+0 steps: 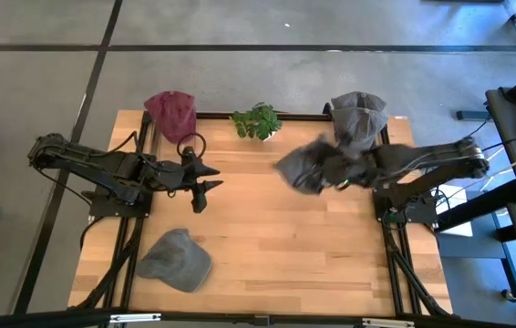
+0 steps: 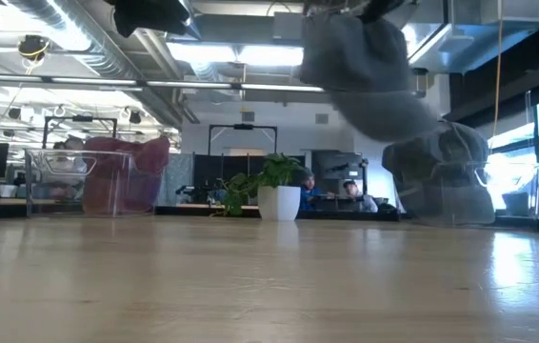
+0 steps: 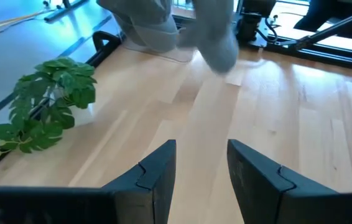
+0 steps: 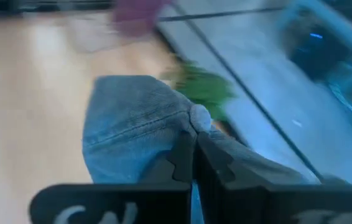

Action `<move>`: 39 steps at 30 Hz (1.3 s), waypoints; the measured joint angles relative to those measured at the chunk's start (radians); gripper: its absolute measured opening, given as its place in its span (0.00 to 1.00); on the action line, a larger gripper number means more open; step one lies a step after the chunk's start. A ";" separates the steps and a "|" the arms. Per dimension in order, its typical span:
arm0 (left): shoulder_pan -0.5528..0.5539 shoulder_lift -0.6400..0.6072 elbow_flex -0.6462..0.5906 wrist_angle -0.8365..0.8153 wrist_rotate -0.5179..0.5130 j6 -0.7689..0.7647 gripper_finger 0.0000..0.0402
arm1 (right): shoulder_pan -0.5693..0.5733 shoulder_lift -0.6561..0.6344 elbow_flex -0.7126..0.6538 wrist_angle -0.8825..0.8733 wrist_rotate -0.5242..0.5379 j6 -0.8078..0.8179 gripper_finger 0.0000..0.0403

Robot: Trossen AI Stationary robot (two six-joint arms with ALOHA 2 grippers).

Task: Pick & Place hat
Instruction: Put the gray cap into the right transparent bin

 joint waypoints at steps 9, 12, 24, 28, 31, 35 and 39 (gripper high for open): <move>0.000 0.000 0.000 0.000 -0.097 0.000 0.35 | -0.168 -0.135 0.000 -0.222 0.133 0.119 0.01; 0.000 0.000 0.000 0.000 -0.125 0.000 0.35 | -0.219 -0.156 0.000 -0.288 0.165 0.158 0.01; 0.000 0.000 0.000 0.000 -0.198 0.018 0.35 | -0.363 -0.163 -0.091 -0.389 0.292 0.286 0.01; 0.001 0.000 0.000 0.000 -0.223 0.019 0.35 | -0.411 -0.162 -0.174 -0.361 0.295 0.303 0.01; 0.001 0.000 0.000 0.000 -0.235 0.019 0.35 | -0.434 -0.163 -0.236 -0.344 0.319 0.336 0.01; 0.009 0.000 0.000 0.000 -0.236 0.019 0.35 | -0.452 -0.163 -0.303 -0.310 0.390 0.367 0.01; 0.024 0.000 0.000 0.000 -0.235 0.018 0.35 | -0.472 -0.164 -0.344 -0.250 0.407 0.356 0.02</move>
